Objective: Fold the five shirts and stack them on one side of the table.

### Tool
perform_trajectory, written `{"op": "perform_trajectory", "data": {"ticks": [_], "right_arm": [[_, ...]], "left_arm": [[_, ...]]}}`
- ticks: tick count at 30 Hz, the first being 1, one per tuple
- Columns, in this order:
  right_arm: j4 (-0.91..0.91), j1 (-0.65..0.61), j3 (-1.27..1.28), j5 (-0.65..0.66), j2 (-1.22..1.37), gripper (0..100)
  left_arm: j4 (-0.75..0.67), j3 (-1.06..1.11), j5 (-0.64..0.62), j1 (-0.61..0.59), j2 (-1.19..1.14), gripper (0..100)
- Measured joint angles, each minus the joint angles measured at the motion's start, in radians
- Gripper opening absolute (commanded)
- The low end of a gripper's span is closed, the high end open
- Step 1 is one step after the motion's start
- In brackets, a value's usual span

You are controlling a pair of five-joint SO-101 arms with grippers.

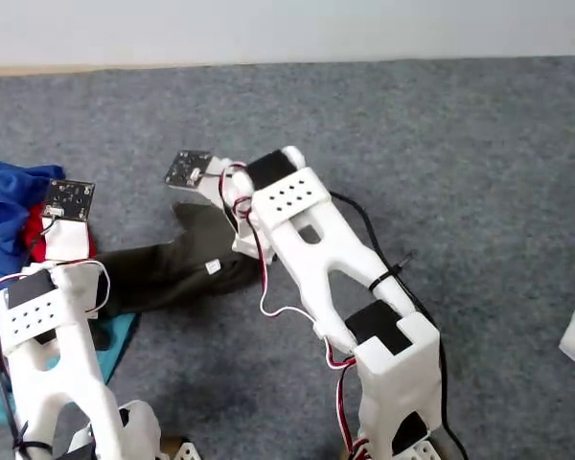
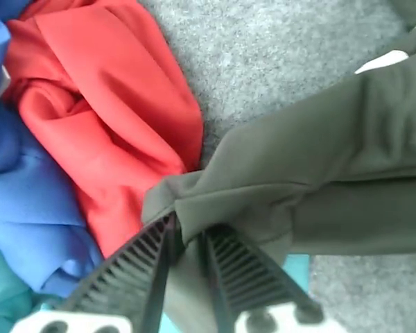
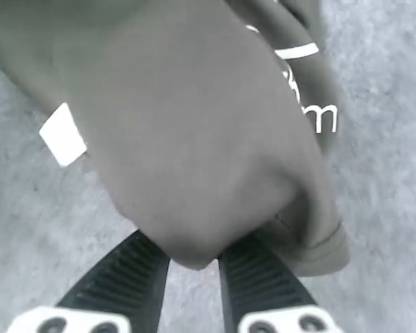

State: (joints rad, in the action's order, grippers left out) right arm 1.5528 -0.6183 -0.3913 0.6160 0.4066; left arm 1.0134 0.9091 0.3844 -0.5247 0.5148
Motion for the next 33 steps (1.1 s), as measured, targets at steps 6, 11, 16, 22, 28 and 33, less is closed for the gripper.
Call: {"op": "perform_trajectory", "data": {"ticks": [6, 11, 16, 22, 28, 33], "right_arm": [[0.164, 0.000, -0.100, 0.002, 0.000, 1.4], [0.180, 0.000, -0.103, 0.002, 0.028, 4.2], [0.180, 0.003, -0.106, 0.002, 0.132, 5.3], [0.143, 0.011, -0.106, 0.002, 0.178, 1.1], [0.157, 0.011, -0.164, 0.031, 0.178, 1.1], [0.193, 0.011, -0.226, 0.051, 0.152, 2.4]], "left_arm": [[0.000, 0.000, 0.000, 0.000, 0.000, 0], [0.000, 0.000, 0.000, 0.000, 0.000, 0], [0.000, 0.000, 0.000, 0.000, 0.000, 0], [0.000, 0.000, 0.000, 0.000, 0.000, 0], [0.000, 0.000, 0.000, 0.000, 0.000, 0], [0.000, 0.000, 0.000, 0.000, 0.000, 0]]}}
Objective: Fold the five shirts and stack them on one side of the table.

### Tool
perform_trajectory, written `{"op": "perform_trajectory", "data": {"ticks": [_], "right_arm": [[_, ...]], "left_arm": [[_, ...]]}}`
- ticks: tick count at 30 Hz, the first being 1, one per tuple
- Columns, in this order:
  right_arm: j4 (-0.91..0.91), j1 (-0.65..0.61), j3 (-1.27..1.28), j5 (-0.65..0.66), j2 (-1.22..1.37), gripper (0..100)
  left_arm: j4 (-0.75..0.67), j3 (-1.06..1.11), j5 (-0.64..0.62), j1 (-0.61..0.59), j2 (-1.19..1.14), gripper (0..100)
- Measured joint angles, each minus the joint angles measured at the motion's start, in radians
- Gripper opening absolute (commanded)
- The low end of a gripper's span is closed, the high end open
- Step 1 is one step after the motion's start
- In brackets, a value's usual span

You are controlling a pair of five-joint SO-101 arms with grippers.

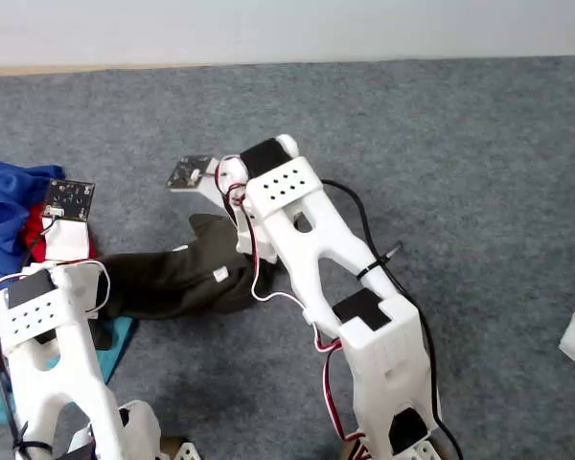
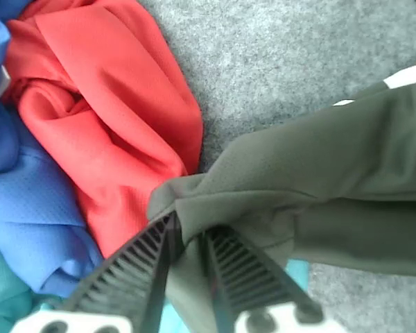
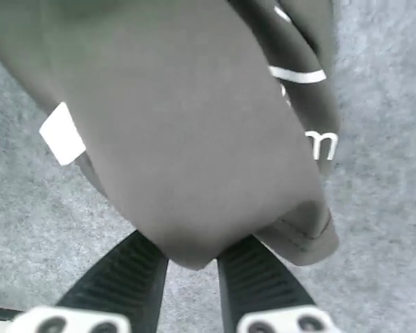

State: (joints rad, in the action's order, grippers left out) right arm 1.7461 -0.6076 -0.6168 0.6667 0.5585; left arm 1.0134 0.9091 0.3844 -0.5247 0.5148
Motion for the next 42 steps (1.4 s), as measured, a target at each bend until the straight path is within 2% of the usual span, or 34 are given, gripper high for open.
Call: {"op": "perform_trajectory", "data": {"ticks": [5, 16, 20, 23, 29, 42], "right_arm": [[0.005, 0.011, -0.008, 0.000, -0.061, 9.1], [0.005, 0.037, -0.008, 0.000, -0.051, 8.9], [0.005, 0.038, -0.008, 0.000, -0.021, 3.6], [0.005, 0.038, -0.008, 0.000, 0.005, 3.2], [0.005, 0.038, -0.008, 0.000, 0.075, 10.9], [0.006, 0.011, -0.008, 0.000, 0.101, 16.2]], "left_arm": [[0.000, 0.000, 0.000, 0.000, 0.000, 0], [0.000, 0.000, 0.000, 0.000, 0.000, 0], [0.000, 0.000, 0.000, 0.000, 0.000, 0], [0.000, 0.000, 0.000, 0.000, 0.000, 0], [0.000, 0.000, 0.000, 0.000, 0.000, 0], [0.000, 0.000, 0.000, 0.000, 0.000, 0]]}}
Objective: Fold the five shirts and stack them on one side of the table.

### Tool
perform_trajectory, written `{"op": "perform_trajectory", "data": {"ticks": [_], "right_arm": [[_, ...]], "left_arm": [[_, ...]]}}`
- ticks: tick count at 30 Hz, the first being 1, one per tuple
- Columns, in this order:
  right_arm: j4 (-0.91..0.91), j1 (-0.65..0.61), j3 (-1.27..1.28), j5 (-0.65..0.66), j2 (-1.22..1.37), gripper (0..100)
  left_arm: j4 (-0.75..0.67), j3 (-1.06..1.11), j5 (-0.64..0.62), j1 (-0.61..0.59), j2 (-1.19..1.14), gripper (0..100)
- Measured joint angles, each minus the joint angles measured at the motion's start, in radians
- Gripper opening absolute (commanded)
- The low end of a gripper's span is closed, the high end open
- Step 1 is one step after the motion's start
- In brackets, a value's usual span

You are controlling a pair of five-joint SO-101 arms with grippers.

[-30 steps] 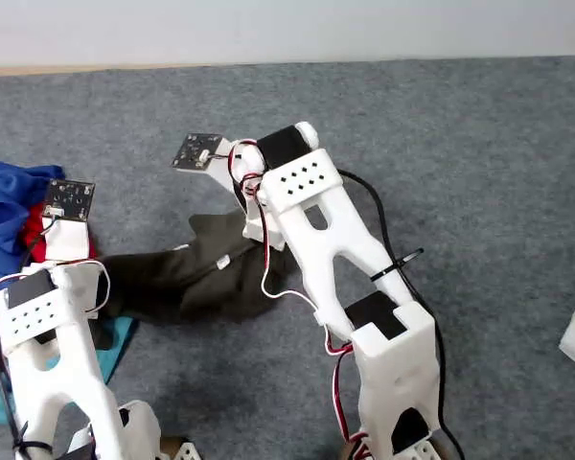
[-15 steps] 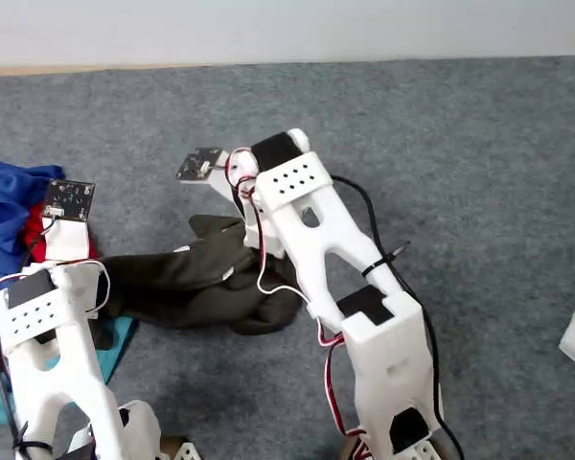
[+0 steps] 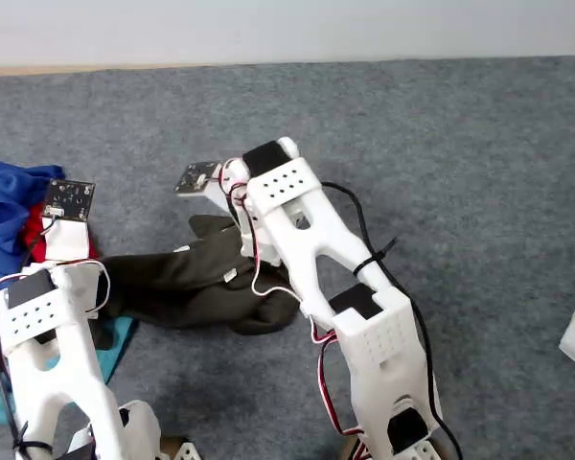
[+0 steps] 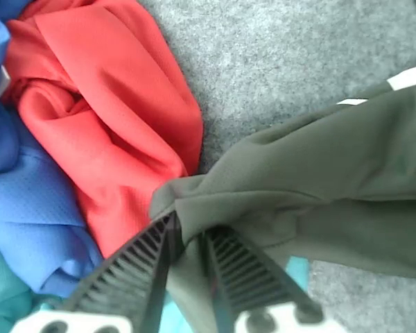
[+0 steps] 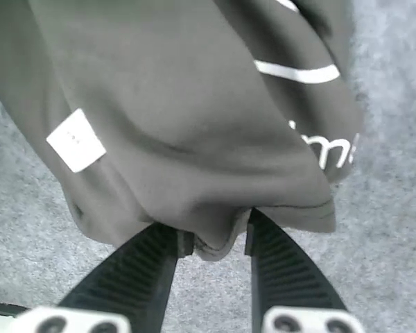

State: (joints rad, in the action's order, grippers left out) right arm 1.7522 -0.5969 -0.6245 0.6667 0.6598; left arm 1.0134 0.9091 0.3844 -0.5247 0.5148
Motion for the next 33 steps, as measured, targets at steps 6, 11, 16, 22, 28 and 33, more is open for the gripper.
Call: {"op": "perform_trajectory", "data": {"ticks": [6, 11, 16, 22, 28, 33], "right_arm": [[0.000, -0.006, -0.002, -0.014, 0.060, 23.1], [0.000, -0.006, -0.002, -0.020, 0.068, 23.0], [-0.018, 0.028, -0.002, -0.021, 0.069, 13.7], [-0.034, 0.071, -0.002, 0.031, 0.069, 4.6], [-0.032, 0.072, -0.011, 0.040, 0.069, 1.0], [0.002, 0.078, -0.175, 0.041, 0.069, 1.1]], "left_arm": [[0.000, 0.000, 0.000, 0.000, 0.000, 0], [0.000, 0.000, 0.000, 0.000, 0.000, 0], [0.000, 0.000, 0.000, 0.000, 0.000, 0], [0.000, 0.000, 0.000, 0.000, 0.000, 0], [0.000, 0.000, 0.000, 0.000, 0.000, 0], [0.000, -0.008, 0.000, 0.000, 0.000, 0]]}}
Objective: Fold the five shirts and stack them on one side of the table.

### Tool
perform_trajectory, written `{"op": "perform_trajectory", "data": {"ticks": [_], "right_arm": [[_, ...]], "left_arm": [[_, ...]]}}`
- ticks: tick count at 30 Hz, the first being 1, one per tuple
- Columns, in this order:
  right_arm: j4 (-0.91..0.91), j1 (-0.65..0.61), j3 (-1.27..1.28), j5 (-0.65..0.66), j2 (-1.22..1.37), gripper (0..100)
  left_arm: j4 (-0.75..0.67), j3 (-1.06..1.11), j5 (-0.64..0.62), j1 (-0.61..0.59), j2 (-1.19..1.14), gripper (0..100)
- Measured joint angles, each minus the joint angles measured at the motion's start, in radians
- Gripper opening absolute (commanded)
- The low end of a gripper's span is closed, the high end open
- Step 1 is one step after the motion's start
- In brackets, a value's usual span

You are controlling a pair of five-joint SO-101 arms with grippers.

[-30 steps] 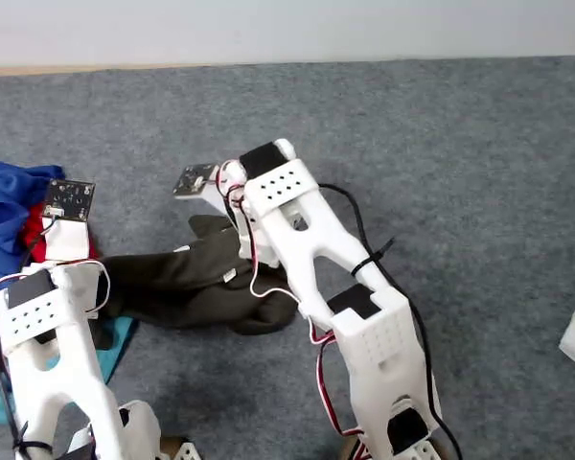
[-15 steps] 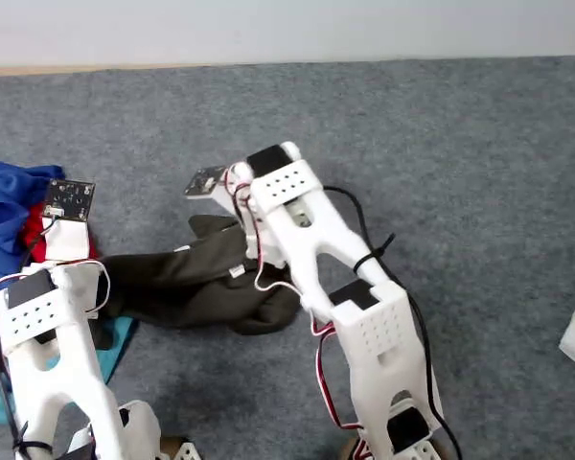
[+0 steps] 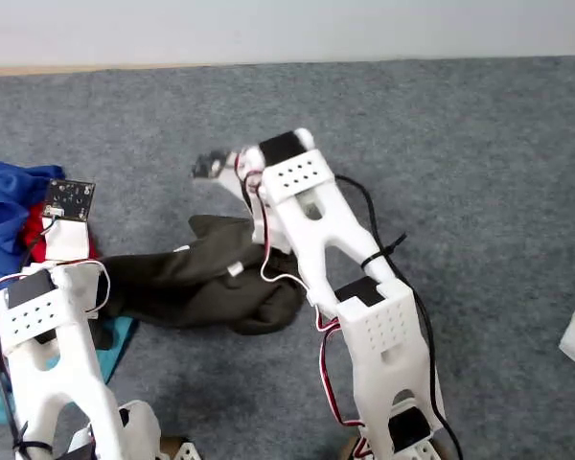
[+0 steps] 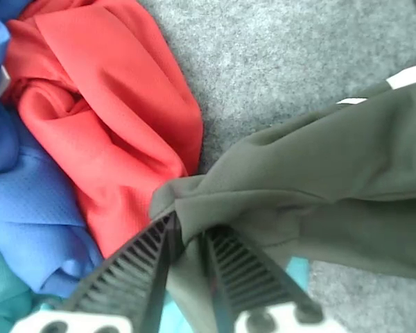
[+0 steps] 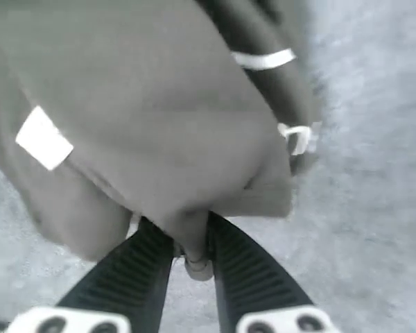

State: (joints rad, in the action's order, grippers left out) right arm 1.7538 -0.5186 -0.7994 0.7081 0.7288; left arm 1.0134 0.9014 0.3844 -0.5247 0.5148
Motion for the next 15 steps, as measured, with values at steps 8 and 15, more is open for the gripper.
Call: {"op": "perform_trajectory", "data": {"ticks": [8, 15], "right_arm": [[0.000, 0.028, -0.155, 0.000, -0.087, 1.1], [0.000, 0.035, -0.155, 0.000, -0.199, 1.1]], "left_arm": [[0.081, -0.232, 0.000, 0.000, 0.000, 0], [0.117, -0.341, 0.000, 0.052, 0.000, 0]]}}
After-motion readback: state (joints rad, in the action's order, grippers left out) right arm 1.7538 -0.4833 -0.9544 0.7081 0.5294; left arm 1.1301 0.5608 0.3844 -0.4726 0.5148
